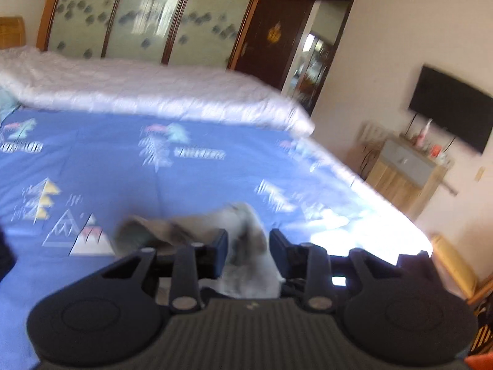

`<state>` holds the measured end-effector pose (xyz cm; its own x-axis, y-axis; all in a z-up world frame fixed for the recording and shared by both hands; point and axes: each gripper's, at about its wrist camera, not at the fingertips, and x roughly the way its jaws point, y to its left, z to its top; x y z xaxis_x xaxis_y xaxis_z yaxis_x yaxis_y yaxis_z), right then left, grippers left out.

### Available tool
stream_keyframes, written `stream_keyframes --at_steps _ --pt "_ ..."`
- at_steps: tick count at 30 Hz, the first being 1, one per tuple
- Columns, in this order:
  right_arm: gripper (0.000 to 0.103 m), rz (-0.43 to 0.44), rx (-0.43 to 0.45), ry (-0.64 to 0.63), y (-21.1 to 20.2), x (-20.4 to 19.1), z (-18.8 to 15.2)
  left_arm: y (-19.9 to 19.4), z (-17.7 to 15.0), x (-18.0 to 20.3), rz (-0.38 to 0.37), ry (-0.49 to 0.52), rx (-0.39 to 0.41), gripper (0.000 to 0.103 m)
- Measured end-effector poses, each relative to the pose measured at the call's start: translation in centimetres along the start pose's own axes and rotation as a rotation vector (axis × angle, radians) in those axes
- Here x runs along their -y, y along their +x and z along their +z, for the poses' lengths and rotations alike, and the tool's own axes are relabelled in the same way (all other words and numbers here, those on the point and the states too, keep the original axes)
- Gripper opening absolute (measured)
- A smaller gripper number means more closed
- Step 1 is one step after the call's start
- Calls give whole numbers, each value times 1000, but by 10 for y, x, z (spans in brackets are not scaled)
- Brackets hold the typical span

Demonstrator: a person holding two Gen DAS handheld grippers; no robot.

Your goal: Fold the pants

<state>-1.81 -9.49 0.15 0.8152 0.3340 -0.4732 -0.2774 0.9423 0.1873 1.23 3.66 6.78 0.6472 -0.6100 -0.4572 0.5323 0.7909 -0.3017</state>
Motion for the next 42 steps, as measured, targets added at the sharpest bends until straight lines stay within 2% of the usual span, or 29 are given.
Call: stream_keyframes --at_steps 1,3,6,10,11,12,16,18,20,24,25,27,29,32,33,34,35,36,39,42 --pt "27 -18 8 94 -6 23 0 -5 2 2 2 1 30 45" --pt "27 -50 25 272 -21 65 -4 -9 1 3 9 -1 51 48" --pt "32 -120 -4 460 -43 112 -23 5 -12 -3 34 -36 -18 48" --pt "36 -130 -132 483 -59 133 -54 38 -44 -13 56 -81 -159 48" --pt "45 -156 -132 473 -64 136 -57 44 -52 -12 60 -75 -189 49" --pt "53 -181 -120 468 -70 138 -58 51 -61 -11 68 -67 -221 50" --pt "64 -211 -55 532 -95 156 -50 70 -88 -17 110 -87 -331 54" --pt "64 -250 -29 541 -101 168 -48 77 -95 -23 124 -125 -369 55" --pt "65 -284 -5 562 -103 174 -55 81 -98 -31 132 -173 -389 61" --pt "65 -293 15 618 -104 189 -62 85 -99 -39 130 -228 -403 64" --pt "65 -308 16 604 -101 190 -59 86 -99 -40 130 -232 -405 63" --pt "65 -318 24 574 -95 191 -52 90 -100 -42 122 -252 -418 50" --pt "66 -322 27 556 -91 191 -45 92 -102 -47 90 -292 -426 26" --pt "68 -328 33 507 -82 192 -33 88 -100 -44 87 -277 -406 14" --pt "66 -334 8 490 -77 192 -31 86 -98 -44 84 -279 -400 14" --pt "56 -335 -56 468 -66 193 -29 84 -96 -47 77 -292 -391 13" --pt "14 -326 -106 458 -60 193 -29 80 -93 -50 69 -311 -378 12" --pt "13 -332 -128 460 -58 192 -28 77 -91 -53 59 -331 -364 12" --pt "13 -257 -28 449 -86 176 -23 65 -88 -67 57 -382 -324 10" --pt "13 -172 68 442 -118 165 -31 63 -100 -87 90 -468 -339 9"
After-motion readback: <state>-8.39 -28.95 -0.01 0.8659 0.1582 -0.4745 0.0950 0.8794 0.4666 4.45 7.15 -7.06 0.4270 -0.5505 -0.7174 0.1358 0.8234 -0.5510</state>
